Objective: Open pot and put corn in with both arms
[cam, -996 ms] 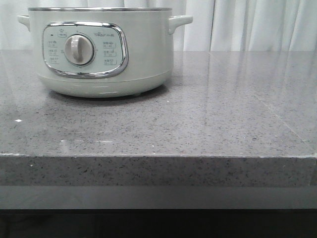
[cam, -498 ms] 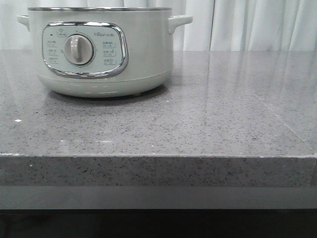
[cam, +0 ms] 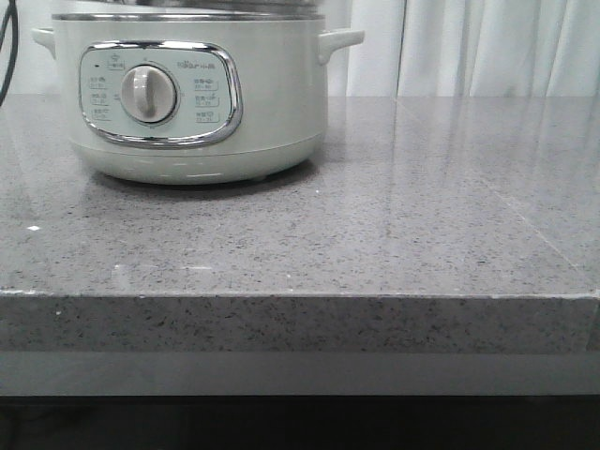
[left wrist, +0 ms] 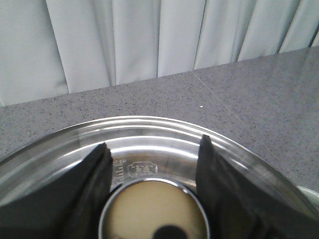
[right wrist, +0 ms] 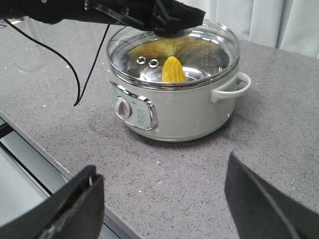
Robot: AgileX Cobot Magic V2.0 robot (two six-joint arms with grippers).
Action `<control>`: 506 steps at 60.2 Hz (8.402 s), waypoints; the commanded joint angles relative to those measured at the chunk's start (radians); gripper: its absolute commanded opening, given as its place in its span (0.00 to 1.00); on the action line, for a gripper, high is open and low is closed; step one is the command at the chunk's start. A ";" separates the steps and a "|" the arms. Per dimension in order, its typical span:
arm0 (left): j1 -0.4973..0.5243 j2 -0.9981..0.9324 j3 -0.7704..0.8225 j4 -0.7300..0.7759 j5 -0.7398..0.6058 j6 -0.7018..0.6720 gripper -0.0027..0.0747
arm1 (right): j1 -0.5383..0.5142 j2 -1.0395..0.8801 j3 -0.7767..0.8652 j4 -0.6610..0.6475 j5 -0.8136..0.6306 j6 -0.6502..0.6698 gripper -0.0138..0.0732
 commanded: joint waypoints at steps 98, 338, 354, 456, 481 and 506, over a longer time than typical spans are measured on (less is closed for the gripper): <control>0.000 -0.350 -0.005 -0.024 0.240 0.025 0.66 | -0.006 -0.003 -0.022 0.015 -0.063 -0.003 0.77; 0.411 -1.745 1.510 -0.126 -0.187 0.025 0.01 | -0.006 -0.002 -0.022 0.015 -0.046 -0.003 0.08; 0.411 -1.745 1.510 -0.126 -0.187 0.025 0.01 | -0.046 -0.028 0.012 -0.001 -0.101 -0.003 0.08; 0.411 -1.743 1.510 -0.126 -0.187 0.025 0.01 | -0.519 -0.696 0.911 -0.015 -0.614 0.038 0.08; 0.411 -1.743 1.510 -0.126 -0.187 0.025 0.01 | -0.542 -0.697 0.911 -0.183 -0.664 0.193 0.08; 0.411 -1.743 1.510 -0.126 -0.187 0.025 0.01 | -0.542 -0.697 0.911 -0.183 -0.664 0.191 0.08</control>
